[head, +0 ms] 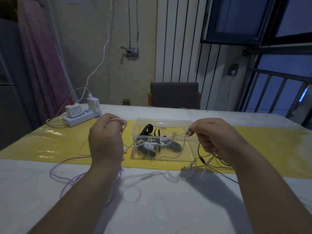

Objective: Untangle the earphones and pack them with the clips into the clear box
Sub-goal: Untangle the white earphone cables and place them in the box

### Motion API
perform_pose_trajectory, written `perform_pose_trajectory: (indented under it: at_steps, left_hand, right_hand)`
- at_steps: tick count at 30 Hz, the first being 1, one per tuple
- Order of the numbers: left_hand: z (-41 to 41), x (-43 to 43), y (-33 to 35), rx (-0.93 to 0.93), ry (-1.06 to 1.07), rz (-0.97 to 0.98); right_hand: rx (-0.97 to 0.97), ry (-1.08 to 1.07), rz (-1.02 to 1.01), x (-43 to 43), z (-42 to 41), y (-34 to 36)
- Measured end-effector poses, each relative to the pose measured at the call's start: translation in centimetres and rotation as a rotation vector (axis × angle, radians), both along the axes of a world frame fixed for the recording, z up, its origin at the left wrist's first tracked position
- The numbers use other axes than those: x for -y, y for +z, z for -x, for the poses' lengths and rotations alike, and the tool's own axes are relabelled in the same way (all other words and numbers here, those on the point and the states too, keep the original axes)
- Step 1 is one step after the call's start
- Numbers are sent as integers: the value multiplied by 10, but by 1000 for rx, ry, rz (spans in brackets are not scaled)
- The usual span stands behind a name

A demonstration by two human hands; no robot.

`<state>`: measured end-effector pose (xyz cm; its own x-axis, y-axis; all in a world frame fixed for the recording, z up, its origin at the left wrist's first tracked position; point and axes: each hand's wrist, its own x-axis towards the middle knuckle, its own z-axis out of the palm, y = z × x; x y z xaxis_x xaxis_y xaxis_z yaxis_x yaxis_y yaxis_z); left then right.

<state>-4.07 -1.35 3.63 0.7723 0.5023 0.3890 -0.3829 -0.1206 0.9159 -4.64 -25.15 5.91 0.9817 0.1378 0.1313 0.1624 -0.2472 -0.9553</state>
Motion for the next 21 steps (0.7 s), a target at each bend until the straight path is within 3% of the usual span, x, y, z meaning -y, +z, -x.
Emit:
perform_pose_trajectory:
  at_steps: [3, 5, 7, 10, 12, 16, 19, 21]
  left_hand:
    - [-7, -1, -1, -272, 21, 32]
    - [-10, -2, -4, -359, -15, 46]
    - [-12, -3, -8, -327, -24, 0]
    - [-11, -4, -12, -222, 77, -239]
    - [-5, 3, -13, -50, 87, -367]
    - [10, 21, -10, 224, -220, -559]
    - [7, 28, -19, 187, -424, -688]
    - [3, 32, -26, 139, -406, -817]
  right_hand:
    - [-16, -46, -23, 0, -1, 0]
    - [-27, -62, -46, 0, -1, 0]
    - [-33, -60, -50, 0, -1, 0]
    - [-33, -25, -28, -3, -1, -1]
    - [-29, 1, -10, -6, 0, -1]
    - [-23, 71, 23, -12, 1, -2]
    - [-18, 116, 12, -17, 2, -3]
    - [-15, 136, 12, -19, 2, -4]
